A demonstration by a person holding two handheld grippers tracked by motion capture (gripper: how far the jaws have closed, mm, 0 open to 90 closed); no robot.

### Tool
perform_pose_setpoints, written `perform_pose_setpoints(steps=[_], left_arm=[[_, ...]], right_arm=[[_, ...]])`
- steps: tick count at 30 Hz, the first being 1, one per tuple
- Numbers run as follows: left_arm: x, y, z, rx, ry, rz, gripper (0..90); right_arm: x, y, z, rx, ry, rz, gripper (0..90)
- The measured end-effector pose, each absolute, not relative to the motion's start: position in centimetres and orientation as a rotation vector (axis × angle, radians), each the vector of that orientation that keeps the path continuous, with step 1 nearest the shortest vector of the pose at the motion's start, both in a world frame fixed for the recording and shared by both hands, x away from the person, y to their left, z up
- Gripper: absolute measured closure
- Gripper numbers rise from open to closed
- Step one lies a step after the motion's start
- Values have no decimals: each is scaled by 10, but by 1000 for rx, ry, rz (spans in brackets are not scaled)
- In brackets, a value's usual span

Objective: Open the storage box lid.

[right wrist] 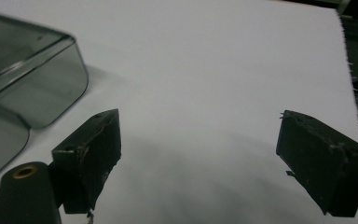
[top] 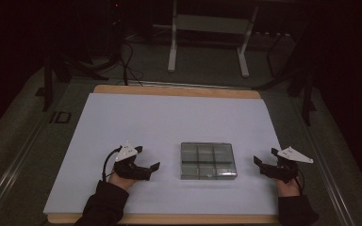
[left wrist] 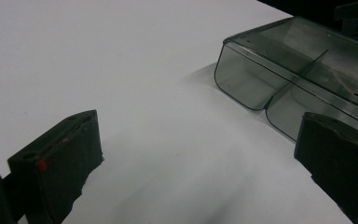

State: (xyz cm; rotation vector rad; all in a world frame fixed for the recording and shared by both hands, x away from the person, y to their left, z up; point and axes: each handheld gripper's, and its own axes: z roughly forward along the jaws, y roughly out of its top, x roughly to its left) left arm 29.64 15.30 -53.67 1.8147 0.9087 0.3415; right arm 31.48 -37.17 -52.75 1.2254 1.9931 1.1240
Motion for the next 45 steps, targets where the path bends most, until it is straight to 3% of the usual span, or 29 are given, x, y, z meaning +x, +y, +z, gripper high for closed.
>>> perform_pose_setpoints(steps=[14,28,32,35,36,38,45], left_arm=[[294,138,-533,1874,852,283,19],[295,116,-535,1953,801,238,59],[294,109,-535,1977,760,228,203],[293,106,-536,1988,741,231,374],[292,104,-536,1998,725,228,374],[291,102,-537,2017,696,230,515],[291,96,-537,2067,612,213,753]], right_arm=[[313,-355,-530,1114,2144,1137,148],[310,-340,-533,1014,2321,1180,270],[308,-338,-533,986,2351,1202,376],[308,-338,-533,966,2371,1209,455],[307,-337,-533,953,2389,1210,488],[307,-335,-534,932,2433,1214,598],[306,-331,-534,880,2495,1229,757]])
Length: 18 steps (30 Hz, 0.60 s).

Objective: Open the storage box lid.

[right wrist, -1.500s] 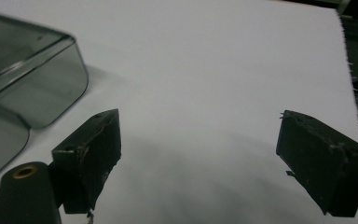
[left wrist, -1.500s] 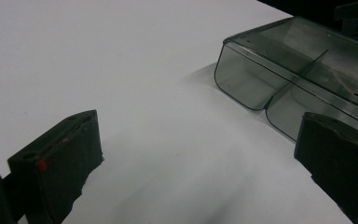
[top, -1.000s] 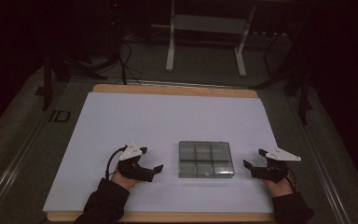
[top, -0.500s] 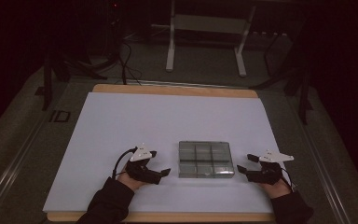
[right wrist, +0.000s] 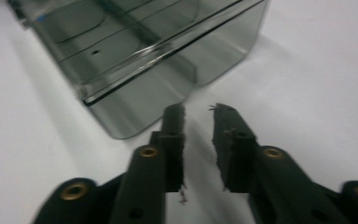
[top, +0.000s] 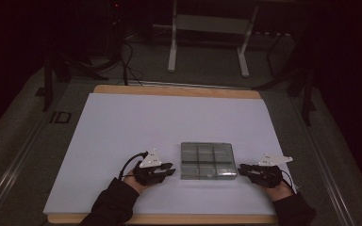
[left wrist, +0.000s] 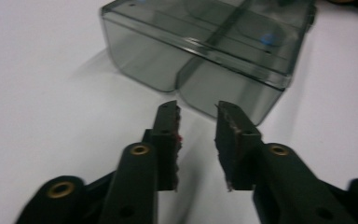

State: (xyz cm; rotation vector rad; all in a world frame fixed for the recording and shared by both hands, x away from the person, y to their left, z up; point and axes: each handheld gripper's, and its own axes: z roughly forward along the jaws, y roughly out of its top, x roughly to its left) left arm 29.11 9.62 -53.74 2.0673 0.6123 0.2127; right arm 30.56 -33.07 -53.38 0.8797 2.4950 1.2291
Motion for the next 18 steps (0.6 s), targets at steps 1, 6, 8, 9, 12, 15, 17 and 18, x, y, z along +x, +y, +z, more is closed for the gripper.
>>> perform_pose_setpoints(steps=[1,6,8,9,12,15,17,18], left_arm=[[291,96,-537,2068,611,208,772],[292,92,-538,2083,580,188,888],[292,90,-537,2090,572,185,900],[292,89,-537,2090,566,185,900],[294,86,-538,2102,560,175,900],[294,85,-538,2110,548,169,900],[294,84,-538,2114,542,168,900],[294,84,-538,2112,540,163,900]], right_arm=[[305,-330,-534,869,2511,1230,784],[305,-327,-534,837,2541,1235,887],[305,-327,-533,828,2543,1256,898],[305,-327,-532,824,2544,1262,898],[303,-324,-530,801,2550,1271,899],[302,-323,-529,795,2547,1277,899],[302,-323,-528,788,2551,1287,899],[302,-323,-527,785,2551,1289,899]])
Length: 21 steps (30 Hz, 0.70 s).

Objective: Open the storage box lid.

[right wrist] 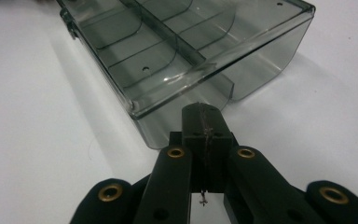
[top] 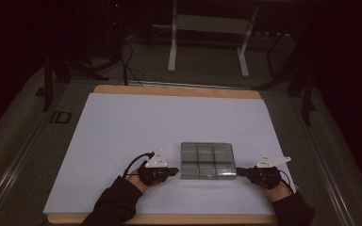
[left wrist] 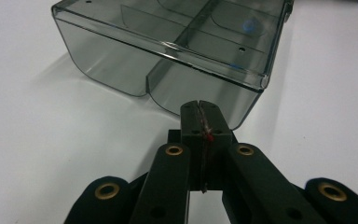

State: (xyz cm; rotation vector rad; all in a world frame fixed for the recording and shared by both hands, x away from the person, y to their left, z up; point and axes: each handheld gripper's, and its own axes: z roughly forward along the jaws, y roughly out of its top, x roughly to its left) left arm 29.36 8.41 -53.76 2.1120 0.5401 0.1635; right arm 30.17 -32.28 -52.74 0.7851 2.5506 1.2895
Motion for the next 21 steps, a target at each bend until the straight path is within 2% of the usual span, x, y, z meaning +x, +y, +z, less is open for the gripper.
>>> perform_pose_setpoints(steps=[21], left_arm=[[294,81,-528,2087,513,152,900]], right_arm=[[301,-323,-521,781,2533,1321,899]])
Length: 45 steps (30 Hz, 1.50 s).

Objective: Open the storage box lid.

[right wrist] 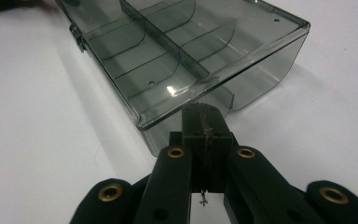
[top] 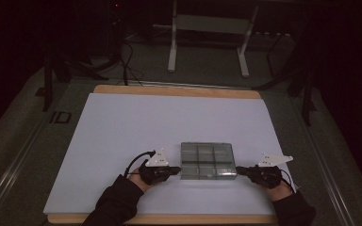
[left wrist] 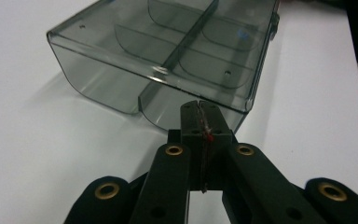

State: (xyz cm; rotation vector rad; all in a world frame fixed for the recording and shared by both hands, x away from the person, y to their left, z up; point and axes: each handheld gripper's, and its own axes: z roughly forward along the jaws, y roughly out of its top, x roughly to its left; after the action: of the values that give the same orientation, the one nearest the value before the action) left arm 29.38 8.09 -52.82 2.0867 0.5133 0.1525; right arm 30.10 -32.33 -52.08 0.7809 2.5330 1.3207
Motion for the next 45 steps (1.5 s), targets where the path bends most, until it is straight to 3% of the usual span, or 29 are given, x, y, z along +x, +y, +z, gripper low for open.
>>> perform_pose_setpoints(steps=[24,28,31,34,35,38,41,43,45], left_arm=[[301,80,-528,2039,538,179,884],[303,78,-524,2044,535,200,875],[304,78,-523,2031,543,213,809],[306,78,-521,2027,549,225,790],[307,77,-520,2021,556,233,734],[308,77,-519,2021,560,263,700],[310,75,-517,2017,566,281,611],[312,74,-516,2011,572,277,610],[314,73,-515,2000,588,289,542]], right_arm=[[306,-325,-517,802,2497,1362,896],[307,-322,-517,796,2498,1356,854],[311,-322,-515,802,2476,1361,782],[313,-322,-514,807,2467,1358,765],[315,-321,-513,816,2455,1361,746],[317,-320,-512,810,2451,1356,726],[320,-318,-509,803,2443,1347,707],[321,-317,-508,803,2441,1345,699],[323,-317,-506,799,2428,1342,658]])
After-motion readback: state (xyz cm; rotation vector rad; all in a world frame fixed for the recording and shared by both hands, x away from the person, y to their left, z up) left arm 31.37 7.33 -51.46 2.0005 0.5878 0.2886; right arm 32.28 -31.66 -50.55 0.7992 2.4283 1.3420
